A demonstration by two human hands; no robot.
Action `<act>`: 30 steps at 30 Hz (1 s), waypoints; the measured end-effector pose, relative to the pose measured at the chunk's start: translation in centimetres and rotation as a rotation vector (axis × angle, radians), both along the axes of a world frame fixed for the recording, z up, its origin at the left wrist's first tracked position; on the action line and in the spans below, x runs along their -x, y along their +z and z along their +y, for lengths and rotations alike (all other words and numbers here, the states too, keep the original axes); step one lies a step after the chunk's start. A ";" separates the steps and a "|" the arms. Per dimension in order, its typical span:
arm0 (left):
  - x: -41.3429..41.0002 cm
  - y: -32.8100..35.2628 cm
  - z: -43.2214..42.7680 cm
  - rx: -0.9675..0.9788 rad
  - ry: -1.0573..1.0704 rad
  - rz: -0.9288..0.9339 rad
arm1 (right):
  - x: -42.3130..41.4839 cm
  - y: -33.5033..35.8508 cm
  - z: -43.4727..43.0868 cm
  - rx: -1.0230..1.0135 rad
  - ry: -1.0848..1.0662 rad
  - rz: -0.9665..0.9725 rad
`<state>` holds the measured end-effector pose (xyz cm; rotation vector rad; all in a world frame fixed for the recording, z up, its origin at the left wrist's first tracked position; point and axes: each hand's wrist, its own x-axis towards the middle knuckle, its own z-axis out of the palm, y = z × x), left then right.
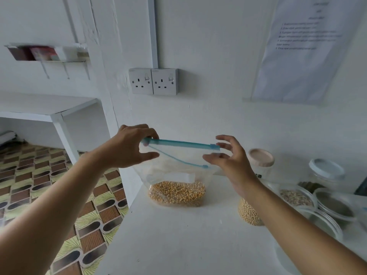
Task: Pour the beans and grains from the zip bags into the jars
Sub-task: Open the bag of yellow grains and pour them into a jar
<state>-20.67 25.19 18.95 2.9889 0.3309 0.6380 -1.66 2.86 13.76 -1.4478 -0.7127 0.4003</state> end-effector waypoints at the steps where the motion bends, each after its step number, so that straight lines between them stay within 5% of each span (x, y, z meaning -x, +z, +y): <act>1: 0.0 0.1 -0.5 0.018 -0.019 0.017 | -0.1 0.0 0.0 0.004 0.004 0.024; 11: -2.0 1.1 -5.4 0.010 -0.104 -0.006 | 0.1 1.3 -0.8 -0.241 0.069 -0.248; 18: -2.1 0.5 -6.5 -0.017 -0.127 -0.083 | -0.8 -0.1 -2.0 -0.148 0.125 -0.189; 30: -1.0 1.2 -7.8 -0.029 -0.111 -0.141 | 1.4 1.4 -2.9 -0.336 0.158 -0.089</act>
